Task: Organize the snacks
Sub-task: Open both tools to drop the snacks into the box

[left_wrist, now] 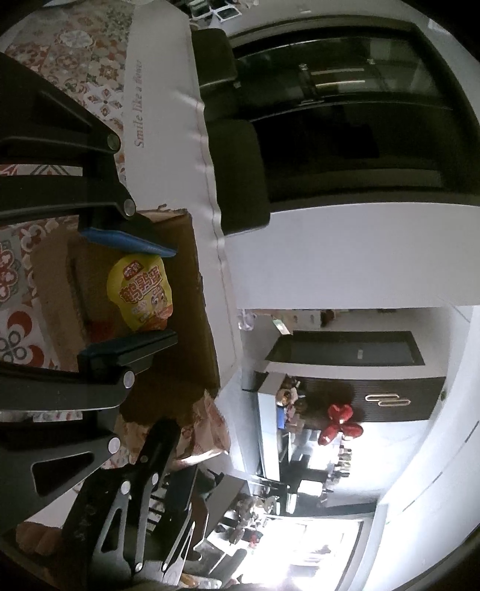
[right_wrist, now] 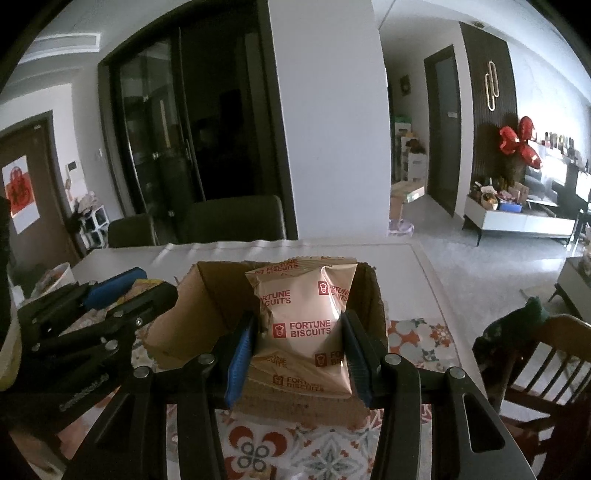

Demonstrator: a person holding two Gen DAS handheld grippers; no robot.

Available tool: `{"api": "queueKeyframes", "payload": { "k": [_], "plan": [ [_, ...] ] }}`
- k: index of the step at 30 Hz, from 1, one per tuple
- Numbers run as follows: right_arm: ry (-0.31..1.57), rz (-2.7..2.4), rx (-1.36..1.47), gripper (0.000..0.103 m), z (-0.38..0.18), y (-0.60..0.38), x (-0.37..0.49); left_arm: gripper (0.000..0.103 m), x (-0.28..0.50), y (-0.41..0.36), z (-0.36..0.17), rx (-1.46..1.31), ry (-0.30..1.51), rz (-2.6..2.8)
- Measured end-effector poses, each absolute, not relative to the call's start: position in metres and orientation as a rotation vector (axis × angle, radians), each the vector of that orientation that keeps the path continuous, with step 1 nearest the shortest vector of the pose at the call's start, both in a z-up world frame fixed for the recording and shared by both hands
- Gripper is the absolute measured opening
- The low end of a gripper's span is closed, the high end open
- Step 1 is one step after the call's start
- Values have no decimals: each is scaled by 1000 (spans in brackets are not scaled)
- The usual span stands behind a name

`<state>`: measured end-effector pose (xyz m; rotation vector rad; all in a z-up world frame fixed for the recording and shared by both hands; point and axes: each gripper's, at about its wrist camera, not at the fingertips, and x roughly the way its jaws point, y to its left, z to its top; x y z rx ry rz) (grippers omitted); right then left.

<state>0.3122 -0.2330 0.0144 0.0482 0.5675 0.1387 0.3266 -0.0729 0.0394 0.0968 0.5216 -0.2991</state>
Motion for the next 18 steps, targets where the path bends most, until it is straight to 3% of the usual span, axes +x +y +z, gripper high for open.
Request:
{"api": "queueKeyframes", "payload": {
  "k": [7, 9, 10, 12, 18],
  "plan": [
    [604, 138, 63, 48, 7, -233, 335, 46, 354, -72, 29, 84, 583, -283],
    [610, 127, 68, 49, 4, -234, 339, 68, 356, -69, 28, 81, 577, -266],
    [607, 124, 68, 55, 3, -234, 340, 72, 355, -68, 28, 82, 570, -254],
    [594, 93, 70, 70, 1, -236, 338, 73, 354, -65, 29, 80, 556, -241],
    [600, 62, 72, 71, -1, -238, 336, 78, 346, -63, 30, 87, 555, -215]
  ]
}}
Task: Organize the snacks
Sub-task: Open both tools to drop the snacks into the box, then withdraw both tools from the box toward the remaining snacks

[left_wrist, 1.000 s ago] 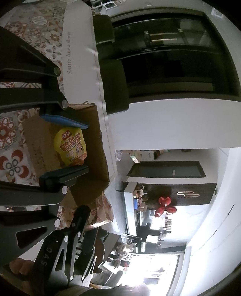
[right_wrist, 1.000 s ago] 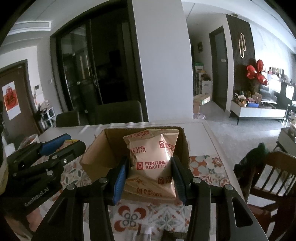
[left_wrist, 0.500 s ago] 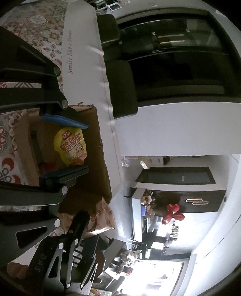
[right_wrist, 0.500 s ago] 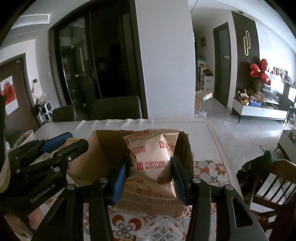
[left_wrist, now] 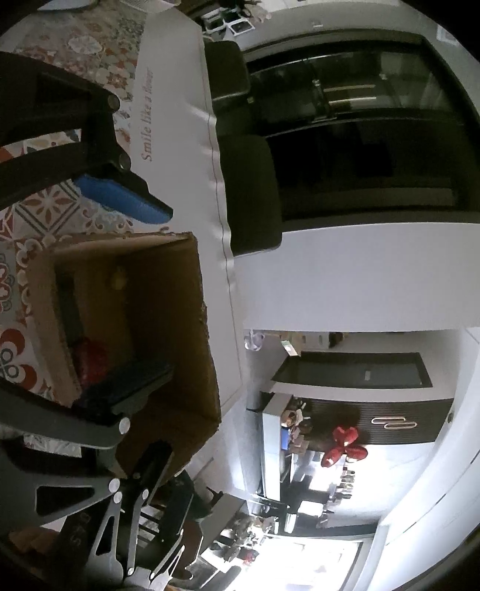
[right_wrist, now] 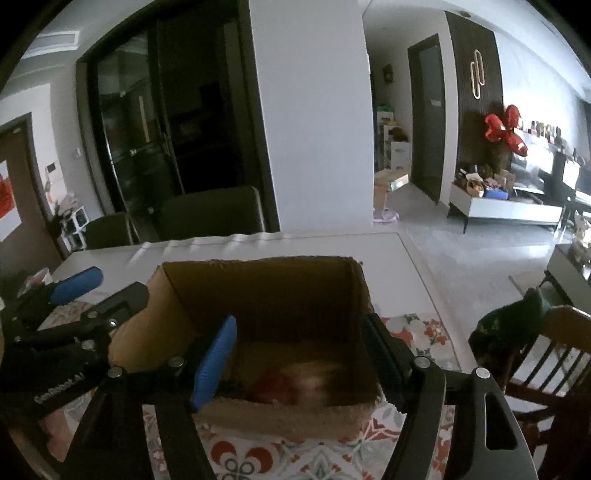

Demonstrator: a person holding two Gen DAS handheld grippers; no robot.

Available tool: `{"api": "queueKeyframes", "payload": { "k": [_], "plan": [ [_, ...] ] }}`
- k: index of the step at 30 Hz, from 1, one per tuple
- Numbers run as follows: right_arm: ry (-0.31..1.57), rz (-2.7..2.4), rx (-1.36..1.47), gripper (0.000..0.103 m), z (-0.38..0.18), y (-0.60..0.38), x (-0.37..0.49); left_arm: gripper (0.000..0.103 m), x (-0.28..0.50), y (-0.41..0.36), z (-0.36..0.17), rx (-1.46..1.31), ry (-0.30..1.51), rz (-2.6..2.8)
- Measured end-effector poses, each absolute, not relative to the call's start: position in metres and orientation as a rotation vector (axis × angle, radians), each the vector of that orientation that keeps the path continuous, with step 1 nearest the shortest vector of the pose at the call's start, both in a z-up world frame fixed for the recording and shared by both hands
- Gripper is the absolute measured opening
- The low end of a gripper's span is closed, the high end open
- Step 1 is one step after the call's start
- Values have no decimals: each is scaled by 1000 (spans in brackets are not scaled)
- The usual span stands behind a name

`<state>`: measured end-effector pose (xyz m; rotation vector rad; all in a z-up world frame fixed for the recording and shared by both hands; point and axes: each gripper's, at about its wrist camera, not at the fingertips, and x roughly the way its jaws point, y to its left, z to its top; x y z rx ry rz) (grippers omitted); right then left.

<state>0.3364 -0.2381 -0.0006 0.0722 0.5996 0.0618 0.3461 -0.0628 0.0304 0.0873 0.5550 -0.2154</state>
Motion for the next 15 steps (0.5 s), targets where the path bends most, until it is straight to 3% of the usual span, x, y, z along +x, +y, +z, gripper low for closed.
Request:
{"api": "queueKeyframes", "payload": {
  "k": [15],
  "plan": [
    [565, 48, 41, 71, 1, -233, 300, 83, 305, -54, 30, 79, 539, -221]
  ]
}}
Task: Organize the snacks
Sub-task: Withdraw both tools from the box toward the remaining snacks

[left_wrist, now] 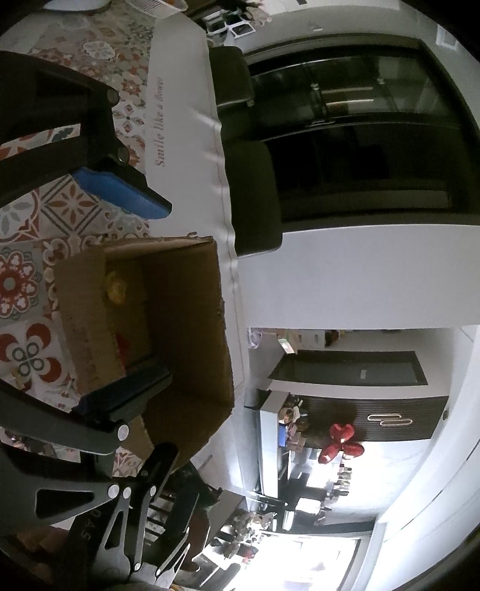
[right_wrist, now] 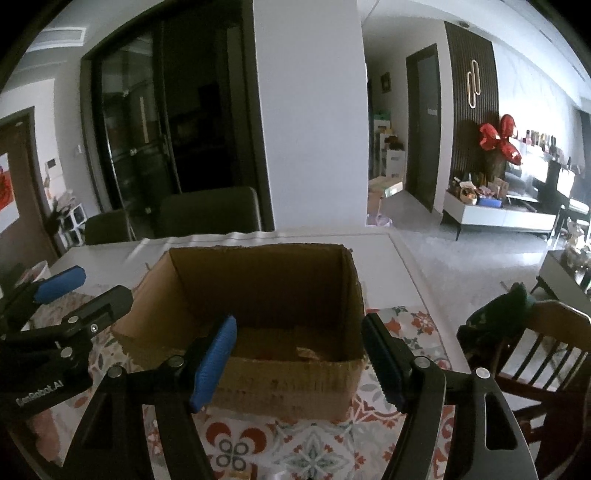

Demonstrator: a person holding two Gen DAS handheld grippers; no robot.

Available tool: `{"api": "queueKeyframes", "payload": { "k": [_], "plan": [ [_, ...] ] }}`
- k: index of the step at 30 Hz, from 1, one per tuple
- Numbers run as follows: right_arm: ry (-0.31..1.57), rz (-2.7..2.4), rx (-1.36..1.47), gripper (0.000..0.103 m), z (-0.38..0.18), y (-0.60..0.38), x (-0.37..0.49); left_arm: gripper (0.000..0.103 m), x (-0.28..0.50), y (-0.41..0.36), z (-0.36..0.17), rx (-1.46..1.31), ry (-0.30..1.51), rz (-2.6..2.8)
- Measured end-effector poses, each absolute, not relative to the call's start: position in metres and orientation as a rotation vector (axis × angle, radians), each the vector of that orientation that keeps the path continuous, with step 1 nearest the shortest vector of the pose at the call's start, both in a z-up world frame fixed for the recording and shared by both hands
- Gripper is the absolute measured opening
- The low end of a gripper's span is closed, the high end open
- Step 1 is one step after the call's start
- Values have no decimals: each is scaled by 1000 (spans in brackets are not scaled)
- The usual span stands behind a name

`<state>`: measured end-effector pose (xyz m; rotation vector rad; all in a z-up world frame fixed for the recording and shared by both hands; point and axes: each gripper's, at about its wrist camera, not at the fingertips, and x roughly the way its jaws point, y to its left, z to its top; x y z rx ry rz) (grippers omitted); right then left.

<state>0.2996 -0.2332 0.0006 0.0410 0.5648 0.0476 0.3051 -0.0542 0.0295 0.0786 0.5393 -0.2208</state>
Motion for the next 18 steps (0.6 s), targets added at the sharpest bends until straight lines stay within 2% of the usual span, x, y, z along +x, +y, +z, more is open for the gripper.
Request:
{"api": "queueKeyframes", "payload": {
  "k": [18],
  "plan": [
    [565, 76, 67, 71, -8, -228, 258, 83, 258, -47, 26, 81, 540, -219]
  ]
}}
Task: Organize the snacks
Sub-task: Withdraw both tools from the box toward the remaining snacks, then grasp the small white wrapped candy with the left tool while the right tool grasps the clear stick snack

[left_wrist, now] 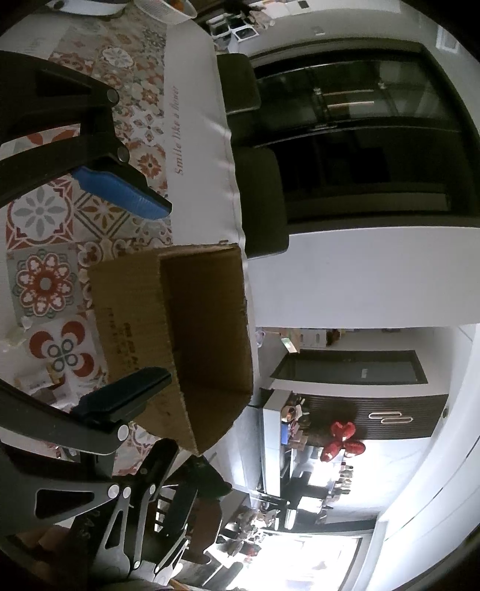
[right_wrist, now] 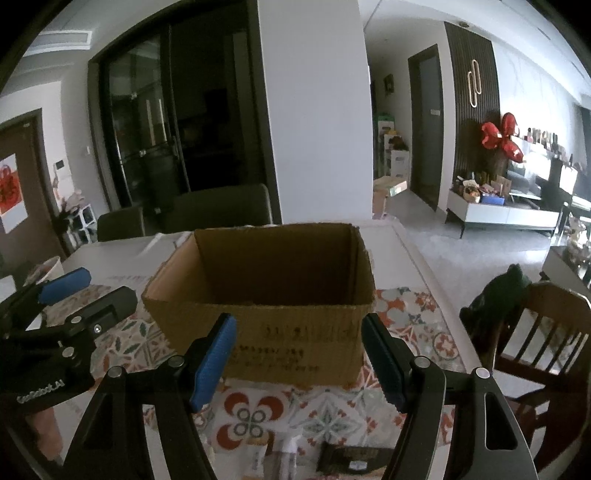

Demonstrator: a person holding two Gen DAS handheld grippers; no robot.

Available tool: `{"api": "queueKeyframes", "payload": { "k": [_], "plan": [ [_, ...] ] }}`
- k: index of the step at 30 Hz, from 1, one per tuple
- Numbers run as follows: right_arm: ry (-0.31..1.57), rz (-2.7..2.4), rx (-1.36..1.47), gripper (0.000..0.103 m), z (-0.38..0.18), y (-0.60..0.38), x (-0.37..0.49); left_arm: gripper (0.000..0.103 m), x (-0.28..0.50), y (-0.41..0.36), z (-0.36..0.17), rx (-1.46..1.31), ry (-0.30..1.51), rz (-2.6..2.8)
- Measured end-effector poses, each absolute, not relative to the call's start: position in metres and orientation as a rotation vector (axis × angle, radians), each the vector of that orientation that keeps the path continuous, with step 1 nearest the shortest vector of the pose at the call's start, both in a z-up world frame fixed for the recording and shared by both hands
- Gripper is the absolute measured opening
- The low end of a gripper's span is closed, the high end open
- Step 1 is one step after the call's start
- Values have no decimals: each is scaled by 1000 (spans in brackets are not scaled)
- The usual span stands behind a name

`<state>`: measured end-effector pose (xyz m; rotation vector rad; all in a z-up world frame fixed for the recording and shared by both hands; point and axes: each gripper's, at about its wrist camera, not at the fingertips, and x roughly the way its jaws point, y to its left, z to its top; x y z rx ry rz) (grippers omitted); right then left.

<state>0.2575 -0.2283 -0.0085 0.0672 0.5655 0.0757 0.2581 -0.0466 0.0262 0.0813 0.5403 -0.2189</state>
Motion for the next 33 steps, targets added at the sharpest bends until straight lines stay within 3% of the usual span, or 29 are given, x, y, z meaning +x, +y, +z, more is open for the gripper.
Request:
{"api": "queueKeyframes", "payload": {
  "k": [29, 33],
  "plan": [
    [653, 83, 20, 70, -57, -221, 207, 83, 210, -47, -32, 122, 665, -253],
    [691, 94, 26, 65, -70, -220, 205, 83, 209, -47, -42, 122, 690, -254]
  ]
}}
